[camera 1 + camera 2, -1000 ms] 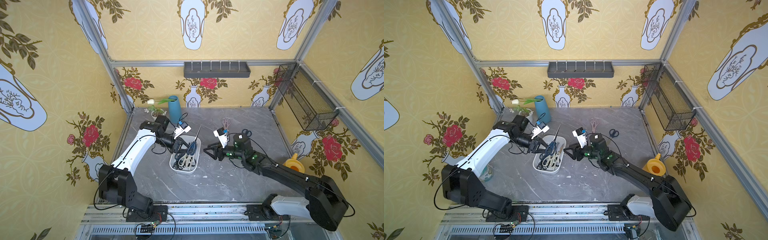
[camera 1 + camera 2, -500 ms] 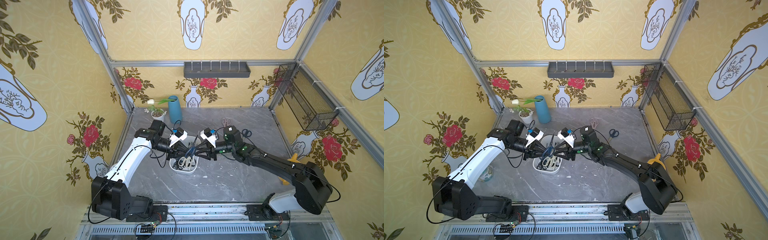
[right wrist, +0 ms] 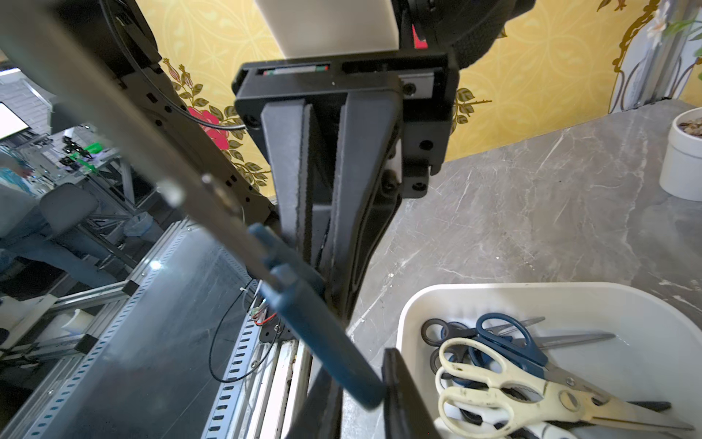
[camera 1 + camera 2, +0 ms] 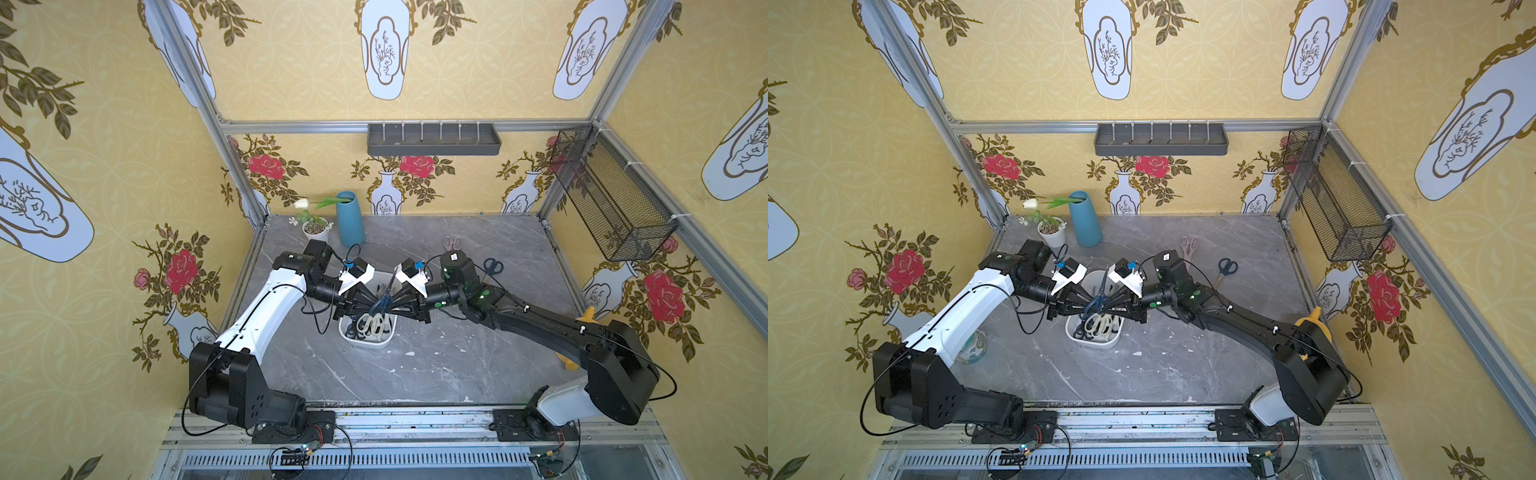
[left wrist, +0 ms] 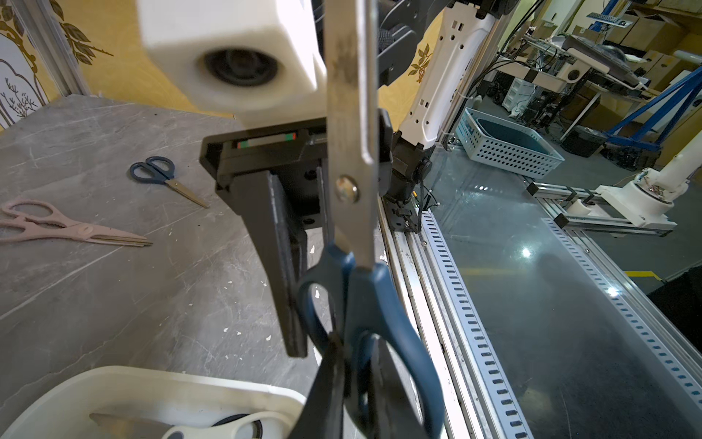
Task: Put the scissors into the storage box
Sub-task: Place the scissors in the storage box.
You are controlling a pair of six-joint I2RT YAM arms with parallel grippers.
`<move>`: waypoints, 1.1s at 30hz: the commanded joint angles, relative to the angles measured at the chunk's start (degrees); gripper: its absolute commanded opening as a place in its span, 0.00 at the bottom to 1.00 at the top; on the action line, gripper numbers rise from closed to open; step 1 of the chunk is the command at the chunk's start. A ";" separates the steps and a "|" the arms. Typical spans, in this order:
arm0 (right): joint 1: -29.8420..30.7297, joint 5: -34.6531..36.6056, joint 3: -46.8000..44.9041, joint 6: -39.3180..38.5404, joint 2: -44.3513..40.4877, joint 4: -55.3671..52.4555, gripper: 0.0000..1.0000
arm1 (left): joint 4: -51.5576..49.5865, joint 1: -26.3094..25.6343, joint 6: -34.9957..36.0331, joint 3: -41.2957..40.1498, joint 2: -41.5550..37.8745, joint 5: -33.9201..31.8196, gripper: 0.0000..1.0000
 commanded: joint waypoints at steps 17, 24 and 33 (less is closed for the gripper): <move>-4.31 10.56 -3.15 -0.77 -3.40 -2.30 0.00 | 28.89 6.18 -22.32 -16.58 -17.40 -4.08 0.63; -1.89 17.69 -2.53 2.00 -2.47 0.01 0.00 | 51.37 -0.32 -39.39 -26.42 -19.36 -11.81 0.59; 1.12 18.72 -2.42 2.09 -1.19 -1.31 0.00 | 59.34 -0.42 -44.83 -28.07 -18.84 -18.23 0.53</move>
